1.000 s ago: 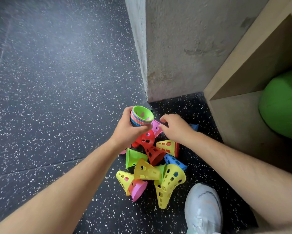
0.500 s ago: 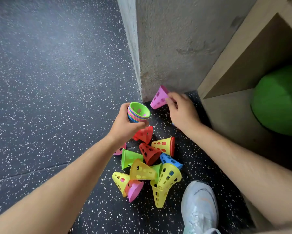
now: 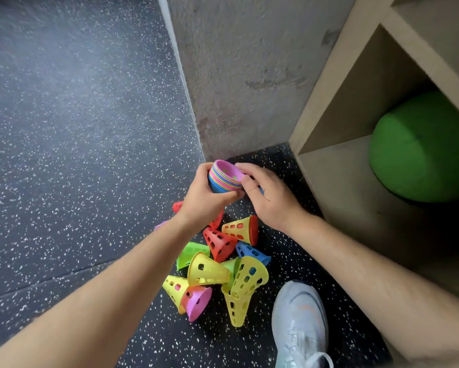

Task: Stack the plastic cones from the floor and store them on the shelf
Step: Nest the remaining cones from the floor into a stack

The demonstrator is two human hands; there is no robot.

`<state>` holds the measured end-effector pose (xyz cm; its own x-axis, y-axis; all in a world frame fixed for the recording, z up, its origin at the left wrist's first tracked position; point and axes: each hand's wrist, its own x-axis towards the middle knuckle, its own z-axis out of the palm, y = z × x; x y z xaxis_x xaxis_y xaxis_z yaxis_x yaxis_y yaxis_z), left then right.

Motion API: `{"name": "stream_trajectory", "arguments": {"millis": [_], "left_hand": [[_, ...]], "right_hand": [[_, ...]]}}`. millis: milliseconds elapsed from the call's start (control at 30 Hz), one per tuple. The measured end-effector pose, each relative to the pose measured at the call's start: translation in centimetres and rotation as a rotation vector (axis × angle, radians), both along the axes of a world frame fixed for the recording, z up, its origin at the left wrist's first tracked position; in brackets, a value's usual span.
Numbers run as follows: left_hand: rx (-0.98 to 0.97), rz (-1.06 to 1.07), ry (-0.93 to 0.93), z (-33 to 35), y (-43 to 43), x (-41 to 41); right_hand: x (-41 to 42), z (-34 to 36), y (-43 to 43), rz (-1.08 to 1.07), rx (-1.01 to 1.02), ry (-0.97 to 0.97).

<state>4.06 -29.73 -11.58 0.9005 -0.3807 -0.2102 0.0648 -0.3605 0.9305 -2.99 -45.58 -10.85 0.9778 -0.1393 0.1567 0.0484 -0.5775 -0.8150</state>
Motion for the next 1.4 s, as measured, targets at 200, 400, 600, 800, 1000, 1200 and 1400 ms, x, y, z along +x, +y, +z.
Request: {"name": "stream_trajectory", "arguments": {"millis": [200,400,600,800,1000,1200,1400], "left_hand": [[0.028,-0.059,0.016,0.1,-0.9,-0.7],[0.060,-0.097,0.032,-0.2,-1.3,-1.0],[0.057,-0.122,0.042,-0.4,-1.5,-1.1],[0.053,-0.118,0.049,-0.5,-1.0,-0.9],[0.034,-0.093,0.046,-0.4,-0.5,-0.9],[0.008,-0.032,0.034,0.1,0.8,-0.8],[0.061,0.060,0.000,0.5,3.5,-1.2]], "right_hand": [[-1.3,-2.6,-2.7,-0.473,-0.015,0.207],[-2.4,-4.3,-4.4,-0.567,-0.123,0.561],[-2.1,-5.0,-4.2,-0.494,-0.147,0.653],[-1.2,-3.1,-4.8,-0.504,-0.180,0.306],[-0.1,0.1,-3.3,-0.412,-0.045,-0.089],[0.3,0.9,-1.0,-0.188,-0.093,-0.176],[0.5,0.7,2.6,-0.032,0.280,0.100]]}}
